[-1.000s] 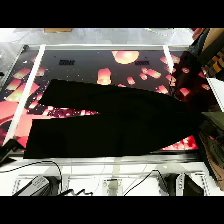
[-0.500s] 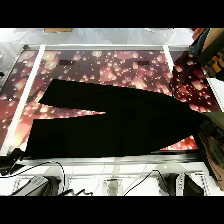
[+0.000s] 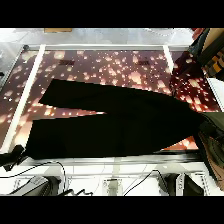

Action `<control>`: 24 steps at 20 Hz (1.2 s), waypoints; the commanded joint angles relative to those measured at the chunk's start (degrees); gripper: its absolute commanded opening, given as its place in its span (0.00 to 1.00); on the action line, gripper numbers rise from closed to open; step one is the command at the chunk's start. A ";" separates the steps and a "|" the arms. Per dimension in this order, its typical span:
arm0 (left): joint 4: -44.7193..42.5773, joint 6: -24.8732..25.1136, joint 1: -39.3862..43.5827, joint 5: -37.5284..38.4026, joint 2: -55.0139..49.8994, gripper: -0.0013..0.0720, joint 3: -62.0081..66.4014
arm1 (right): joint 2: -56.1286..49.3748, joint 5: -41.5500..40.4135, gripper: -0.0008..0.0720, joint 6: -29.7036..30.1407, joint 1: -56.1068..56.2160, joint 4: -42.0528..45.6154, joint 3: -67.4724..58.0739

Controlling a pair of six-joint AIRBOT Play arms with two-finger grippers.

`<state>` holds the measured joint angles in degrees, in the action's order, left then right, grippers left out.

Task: Fold the clothes and pants, and hang the long-sleeved shirts on hangers.

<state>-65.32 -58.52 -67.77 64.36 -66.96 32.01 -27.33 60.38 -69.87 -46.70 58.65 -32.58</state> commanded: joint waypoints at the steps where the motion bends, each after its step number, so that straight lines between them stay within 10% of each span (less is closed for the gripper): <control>1: 9.42 4.66 -0.07 0.59 0.22 0.03 0.17 | 0.20 0.72 0.04 0.00 -0.04 -0.11 -0.11; 5: 31.71 18.53 -0.07 6.08 1.55 0.03 2.12 | 0.20 4.90 0.04 0.00 -0.04 -0.13 -2.84; 9: 46.88 20.41 0.09 7.15 4.07 0.03 8.41 | 0.17 7.45 0.04 -0.07 -0.04 -0.09 -9.29; 13: 46.88 16.57 7.72 1.22 4.92 0.03 17.20 | 0.09 2.54 0.04 -7.21 -0.04 -0.15 -12.15; 20: 44.35 9.05 38.49 -33.86 -1.97 0.02 19.45 | -12.66 -6.54 0.04 -15.17 0.48 -3.19 -12.13; 24: 44.35 4.13 47.43 -38.29 -12.63 0.02 25.83 | -25.68 -18.34 0.04 -16.31 5.44 -10.51 -12.24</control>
<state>-20.53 -49.91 -27.40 33.19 -73.23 53.80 -44.88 50.74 -84.27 -43.88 53.58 -44.69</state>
